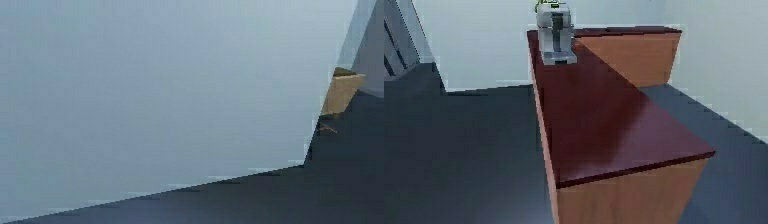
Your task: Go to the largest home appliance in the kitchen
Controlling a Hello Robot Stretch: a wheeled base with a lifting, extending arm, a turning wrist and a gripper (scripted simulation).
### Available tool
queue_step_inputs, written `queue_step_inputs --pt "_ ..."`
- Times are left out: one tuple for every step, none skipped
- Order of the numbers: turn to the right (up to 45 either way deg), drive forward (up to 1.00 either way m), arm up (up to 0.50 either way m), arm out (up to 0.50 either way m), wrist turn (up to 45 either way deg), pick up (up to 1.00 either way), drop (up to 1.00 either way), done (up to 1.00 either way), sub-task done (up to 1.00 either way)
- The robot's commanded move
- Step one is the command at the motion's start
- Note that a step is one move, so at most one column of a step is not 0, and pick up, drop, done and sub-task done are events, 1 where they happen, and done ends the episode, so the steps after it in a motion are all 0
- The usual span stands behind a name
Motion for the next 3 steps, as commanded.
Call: queue_step_inputs --pt "0.0 0.05 0.0 0.0 0.0 0.0 0.0 0.0 0.0" --pt "27.0 0.0 0.0 0.0 0.0 0.0 0.0 0.0 0.0" --pt "0.0 0.4 0.0 0.0 0.0 0.0 0.0 0.0 0.0"
